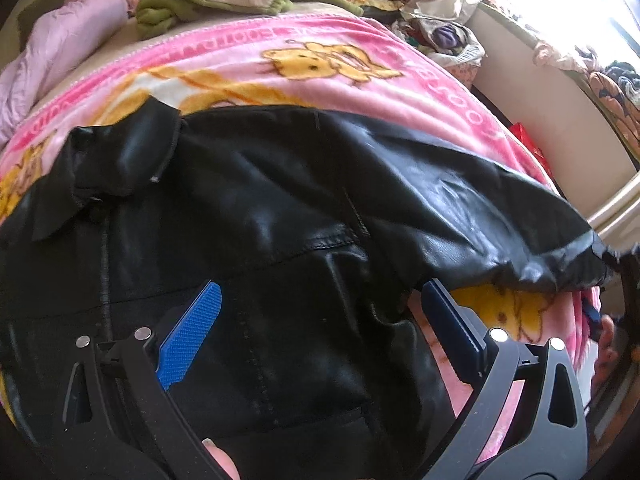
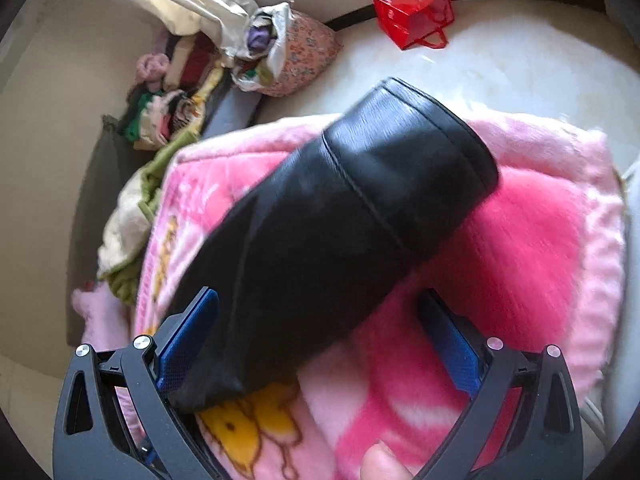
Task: Fold large clothes
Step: 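Close the right gripper on the leather sleeve cuff, then lift the sleeve with the right gripper and lay it across the jacket back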
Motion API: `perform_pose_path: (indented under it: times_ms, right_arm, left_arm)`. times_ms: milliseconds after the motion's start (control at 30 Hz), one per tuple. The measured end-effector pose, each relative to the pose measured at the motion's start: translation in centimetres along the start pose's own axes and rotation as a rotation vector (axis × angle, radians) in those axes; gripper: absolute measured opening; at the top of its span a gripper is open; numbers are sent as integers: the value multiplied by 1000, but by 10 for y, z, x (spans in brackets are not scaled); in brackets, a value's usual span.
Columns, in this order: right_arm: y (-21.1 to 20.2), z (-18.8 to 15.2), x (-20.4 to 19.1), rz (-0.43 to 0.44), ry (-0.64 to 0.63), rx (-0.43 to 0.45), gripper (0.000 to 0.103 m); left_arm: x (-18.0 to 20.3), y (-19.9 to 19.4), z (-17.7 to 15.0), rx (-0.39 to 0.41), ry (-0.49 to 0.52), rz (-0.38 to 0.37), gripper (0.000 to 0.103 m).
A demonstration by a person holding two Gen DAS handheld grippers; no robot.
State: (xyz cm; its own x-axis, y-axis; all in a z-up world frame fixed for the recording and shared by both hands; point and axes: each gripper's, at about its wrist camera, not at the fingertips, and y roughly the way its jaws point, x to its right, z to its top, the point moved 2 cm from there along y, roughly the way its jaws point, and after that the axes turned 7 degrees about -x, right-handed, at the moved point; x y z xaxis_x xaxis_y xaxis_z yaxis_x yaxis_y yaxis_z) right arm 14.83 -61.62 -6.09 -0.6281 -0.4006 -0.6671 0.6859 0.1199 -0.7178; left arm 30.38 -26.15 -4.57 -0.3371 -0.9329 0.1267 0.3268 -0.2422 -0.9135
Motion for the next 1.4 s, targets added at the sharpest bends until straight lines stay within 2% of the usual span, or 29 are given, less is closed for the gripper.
perform_pose_path:
  times_ms: [133,167,200,233,267,300,400,567,667,933,1133,1267,1400]
  right_arm:
    - [4,13,3,31,7,27,98]
    - [3,16,3,42,4,34,82]
    - [0,18,3,34,-7,44,58]
    - [-2,20,4,10,-9,47,51]
    - [-3,21,4,10,-9,47,37]
    - [-8,23,3,25,-24,58,28]
    - [-28,24,-11,57,-103,95,17]
    - [-74,18,-56,135,-244,161,13]
    - [-107,5,-99,166,-358,203,12]
    - [-156,-37,-203,240,-557,228,11]
    - [-160,-82,-281,292,-703,221,11]
    - [-145,-121,-330,319,-783,201,11]
    - [-122,-171,-372,368,-846,141,11]
  left_arm:
    - [9,20,-5,-53,15,11,94]
    - [10,22,-7,-62,21,17,94]
    - [11,24,-8,-71,30,22,94]
    - [13,25,-11,-77,42,21,94]
    - [14,26,-13,-83,60,18,94]
    - [14,26,-14,-89,72,25,94]
    - [10,18,-15,-80,62,19,94]
    - [3,-11,-10,-46,44,14,94]
    - [-4,-33,-7,-10,31,-14,94]
    - [-48,-96,3,79,-25,-42,94]
    - [-106,-131,4,119,-127,-33,94]
    - [-149,-150,-1,151,-178,-42,94]
    - [-191,-165,-6,171,-247,-50,94]
